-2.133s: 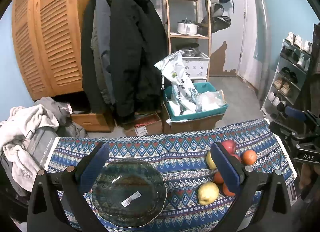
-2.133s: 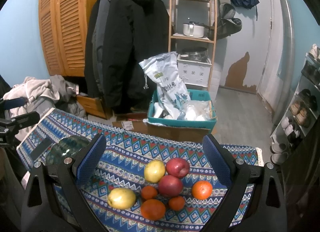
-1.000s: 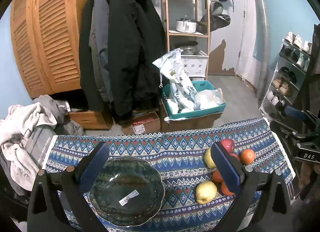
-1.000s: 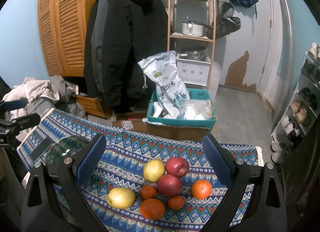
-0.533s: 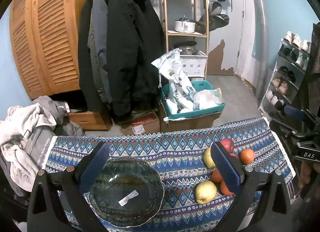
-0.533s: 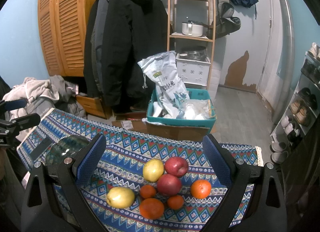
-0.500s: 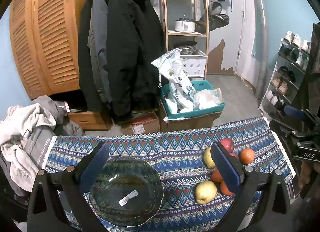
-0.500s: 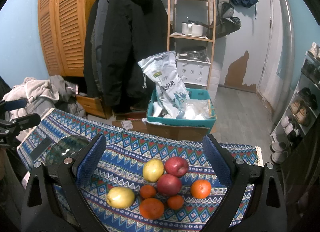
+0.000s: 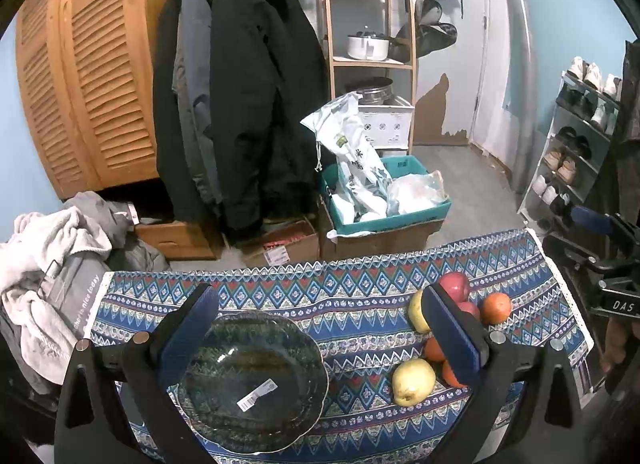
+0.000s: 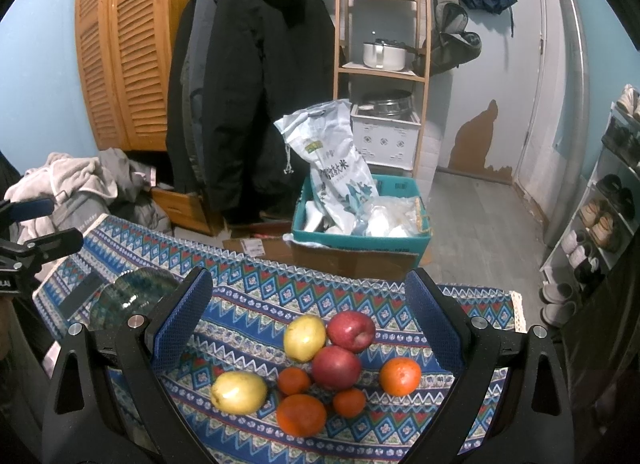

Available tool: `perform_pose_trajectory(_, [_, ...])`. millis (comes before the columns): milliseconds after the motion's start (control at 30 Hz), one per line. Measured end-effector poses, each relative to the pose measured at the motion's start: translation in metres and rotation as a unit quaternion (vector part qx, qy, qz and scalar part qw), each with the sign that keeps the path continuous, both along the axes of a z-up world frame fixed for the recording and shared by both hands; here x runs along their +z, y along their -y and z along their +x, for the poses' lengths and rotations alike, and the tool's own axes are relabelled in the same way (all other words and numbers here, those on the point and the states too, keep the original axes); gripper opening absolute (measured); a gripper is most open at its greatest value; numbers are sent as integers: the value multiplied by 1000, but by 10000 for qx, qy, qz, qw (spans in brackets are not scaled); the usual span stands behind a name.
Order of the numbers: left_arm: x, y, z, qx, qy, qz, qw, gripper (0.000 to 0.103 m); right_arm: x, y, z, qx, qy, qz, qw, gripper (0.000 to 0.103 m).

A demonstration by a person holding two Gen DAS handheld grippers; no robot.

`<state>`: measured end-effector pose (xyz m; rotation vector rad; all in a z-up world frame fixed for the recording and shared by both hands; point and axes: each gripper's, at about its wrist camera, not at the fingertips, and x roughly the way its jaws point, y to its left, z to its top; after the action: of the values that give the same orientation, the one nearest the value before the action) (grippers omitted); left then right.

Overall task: Organize fruits
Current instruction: 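Grasp the large green pear with the left tool while the right tool approaches an orange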

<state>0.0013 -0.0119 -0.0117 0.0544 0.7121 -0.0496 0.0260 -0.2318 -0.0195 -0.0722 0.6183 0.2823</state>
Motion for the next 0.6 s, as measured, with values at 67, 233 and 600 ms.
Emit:
perform_pose_trajectory(67, [-1,0,1,-11,-25,14,10000,102,-2,1,0,-2,-10,-4,10000,95])
perform_pose_trajectory(233, [-8,3,6,-69,-157,17,9999,102,-5,7,0,-46,-37,-29,10000,95])
perform_pose_trajectory(600, [-42,19,24,-324,-760,-114,9965,102,-12,26,8,-269,-263,-177,9991,95])
